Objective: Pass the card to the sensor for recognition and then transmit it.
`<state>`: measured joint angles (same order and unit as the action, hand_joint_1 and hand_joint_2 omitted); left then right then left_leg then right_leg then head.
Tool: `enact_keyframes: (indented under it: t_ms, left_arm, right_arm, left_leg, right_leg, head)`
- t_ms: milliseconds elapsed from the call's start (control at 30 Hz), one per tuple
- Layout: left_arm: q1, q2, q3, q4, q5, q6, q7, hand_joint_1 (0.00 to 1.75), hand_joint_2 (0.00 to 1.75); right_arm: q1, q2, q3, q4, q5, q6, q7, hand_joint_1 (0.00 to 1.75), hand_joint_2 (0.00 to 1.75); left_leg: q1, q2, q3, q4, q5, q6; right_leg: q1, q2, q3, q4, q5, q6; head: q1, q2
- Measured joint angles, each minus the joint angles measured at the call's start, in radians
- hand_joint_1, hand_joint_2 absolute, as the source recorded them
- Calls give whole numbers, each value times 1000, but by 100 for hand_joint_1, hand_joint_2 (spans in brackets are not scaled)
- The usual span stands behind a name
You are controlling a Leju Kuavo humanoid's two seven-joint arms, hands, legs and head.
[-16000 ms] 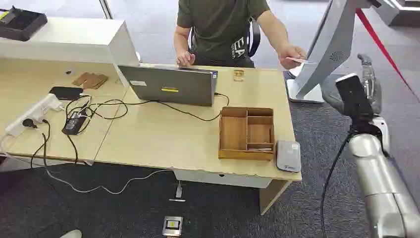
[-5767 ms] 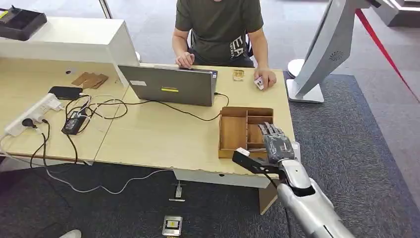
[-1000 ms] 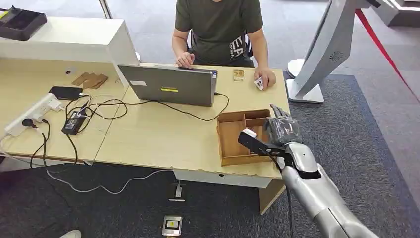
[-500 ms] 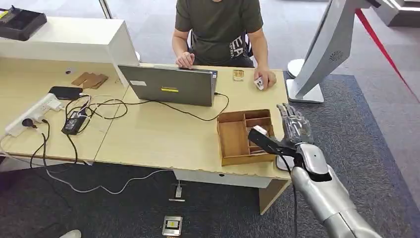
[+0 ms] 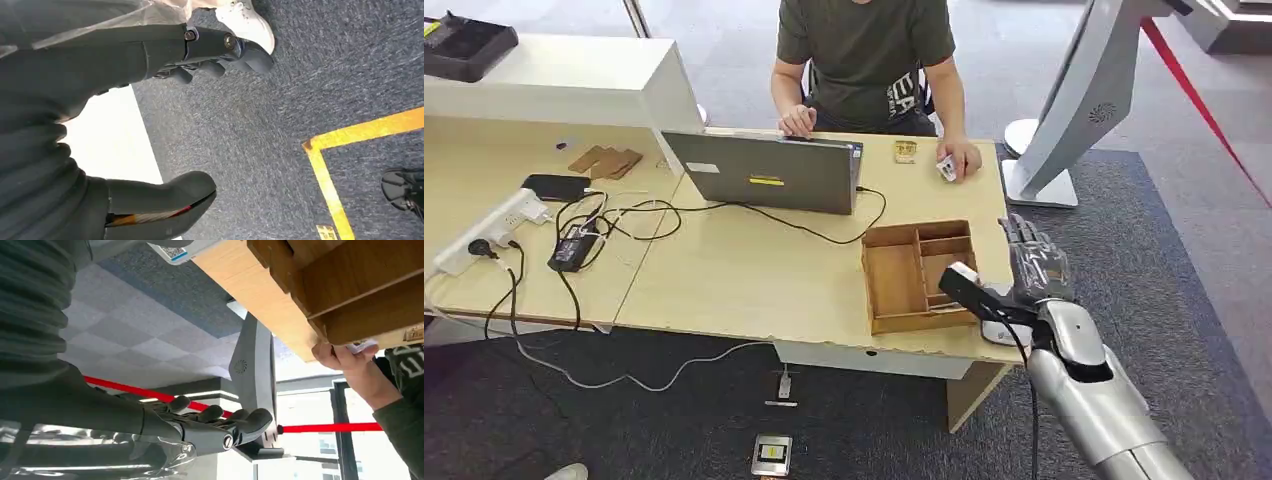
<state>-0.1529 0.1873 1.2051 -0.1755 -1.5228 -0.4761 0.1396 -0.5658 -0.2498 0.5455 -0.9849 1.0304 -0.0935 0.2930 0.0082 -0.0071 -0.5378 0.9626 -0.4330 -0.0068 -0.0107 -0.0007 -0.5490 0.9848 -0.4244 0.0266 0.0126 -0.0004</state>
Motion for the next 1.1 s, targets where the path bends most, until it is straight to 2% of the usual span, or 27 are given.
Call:
enact_keyframes:
  t_ms: [300, 633, 1100]
  left_arm:
    - [0, 0, 1, 0, 1, 0, 2, 0, 175]
    - [-1, 0, 1, 0, -1, 0, -8, 0, 175]
    - [-2, 0, 1, 0, -2, 0, -9, 0, 175]
  right_arm:
    - [92, -29, 2, -127, -22, 41, 0, 0, 175]
    - [149, -33, 10, -211, -37, 69, -22, 0, 175]
    - [124, 0, 45, -202, -63, 64, -71, 0, 175]
  left_leg:
    - [0, 0, 0, 0, 0, 0]
    - [0, 0, 0, 0, 0, 0]
    - [0, 0, 0, 0, 0, 0]
  right_leg:
    - [0, 0, 0, 0, 0, 0]
    - [0, 0, 0, 0, 0, 0]
    - [0, 0, 0, 0, 0, 0]
  head:
    - [0, 0]
    - [0, 0]
    - [0, 0]
